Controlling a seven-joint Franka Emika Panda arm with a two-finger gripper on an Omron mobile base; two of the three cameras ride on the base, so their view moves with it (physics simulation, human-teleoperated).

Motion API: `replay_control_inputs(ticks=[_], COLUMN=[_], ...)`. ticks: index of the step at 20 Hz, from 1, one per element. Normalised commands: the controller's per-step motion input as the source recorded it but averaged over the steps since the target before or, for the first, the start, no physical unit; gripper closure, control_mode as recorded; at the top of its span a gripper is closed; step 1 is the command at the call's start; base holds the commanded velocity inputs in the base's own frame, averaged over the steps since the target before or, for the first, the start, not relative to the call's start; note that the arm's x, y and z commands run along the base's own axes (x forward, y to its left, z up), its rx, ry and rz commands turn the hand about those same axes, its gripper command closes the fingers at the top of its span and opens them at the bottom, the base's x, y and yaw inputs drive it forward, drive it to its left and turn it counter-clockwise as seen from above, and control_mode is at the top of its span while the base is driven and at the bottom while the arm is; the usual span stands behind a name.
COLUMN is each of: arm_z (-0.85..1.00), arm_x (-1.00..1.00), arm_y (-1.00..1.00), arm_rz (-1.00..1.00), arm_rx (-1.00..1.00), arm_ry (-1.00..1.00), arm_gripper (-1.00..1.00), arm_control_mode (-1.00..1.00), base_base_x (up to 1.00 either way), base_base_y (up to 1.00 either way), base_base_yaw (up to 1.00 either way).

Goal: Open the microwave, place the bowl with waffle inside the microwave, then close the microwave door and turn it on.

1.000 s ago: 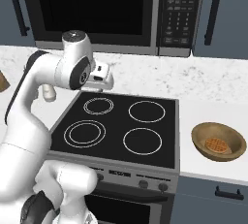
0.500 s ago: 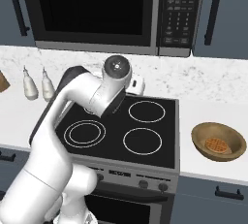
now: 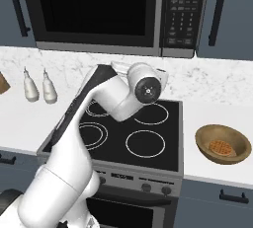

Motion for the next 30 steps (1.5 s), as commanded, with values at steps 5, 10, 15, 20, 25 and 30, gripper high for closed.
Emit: replay_control_inputs(ticks=[5, 10, 15, 20, 25, 30], arm_z=[0.70, 0.42, 0.39, 0.25, 0.01, 0.00], arm_x=[0.12, 0.13, 0.26, 0.38, 0.52, 0.59], arm_y=[-0.15, -0.15, -0.28, -0.26, -0.06, -0.02], arm_rz=[0.00, 0.00, 0.00, 0.00, 0.00, 0.00], arm_rx=[0.00, 0.00, 0.00, 0.00, 0.00, 0.00], arm_ry=[0.01, 0.17, 0.11, 0.09, 0.01, 0.00], arm_gripper=[-1.00, -1.00, -1.00, -1.00, -1.00, -1.00], arm_control_mode=[-1.00, -1.00, -1.00, -1.00, -1.00, -1.00], base_base_x=[0.00, 0.00, 0.00, 0.00, 0.00, 0.00], base_base_y=[0.00, 0.00, 0.00, 0.00, 0.00, 0.00], base_base_yaw=[0.00, 0.00, 0.00, 0.00, 0.00, 0.00])
